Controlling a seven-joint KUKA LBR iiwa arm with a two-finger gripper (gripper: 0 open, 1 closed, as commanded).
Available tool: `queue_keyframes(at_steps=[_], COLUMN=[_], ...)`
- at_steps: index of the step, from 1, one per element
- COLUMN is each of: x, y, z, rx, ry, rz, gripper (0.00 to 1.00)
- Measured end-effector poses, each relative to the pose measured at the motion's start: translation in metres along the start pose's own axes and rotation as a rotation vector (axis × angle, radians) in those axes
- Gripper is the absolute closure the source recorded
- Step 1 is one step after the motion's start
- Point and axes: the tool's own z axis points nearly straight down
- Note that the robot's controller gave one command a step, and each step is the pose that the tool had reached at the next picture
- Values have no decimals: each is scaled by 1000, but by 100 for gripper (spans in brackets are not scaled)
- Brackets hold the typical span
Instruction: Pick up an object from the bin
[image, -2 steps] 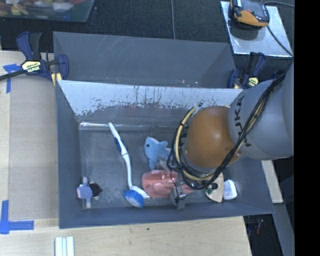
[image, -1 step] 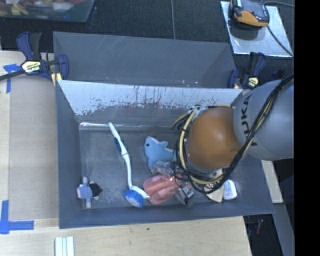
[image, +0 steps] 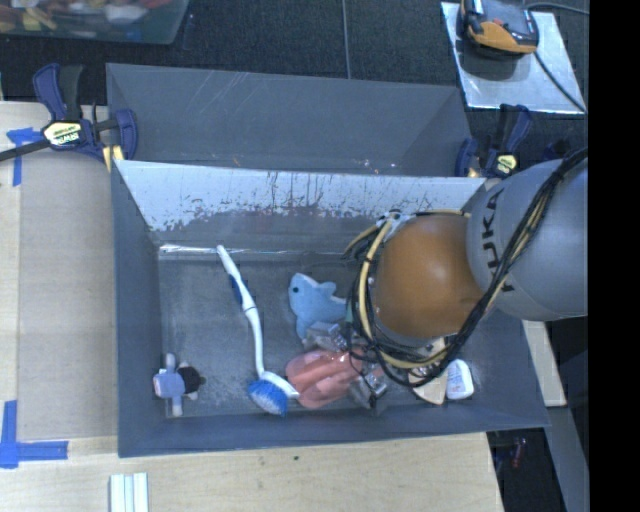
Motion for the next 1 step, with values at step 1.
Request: queue_keyframes(at_steps=[1], x=[1], y=[1], z=[-9], rx=[-2], ry=[1], rz=[1], gripper=[100])
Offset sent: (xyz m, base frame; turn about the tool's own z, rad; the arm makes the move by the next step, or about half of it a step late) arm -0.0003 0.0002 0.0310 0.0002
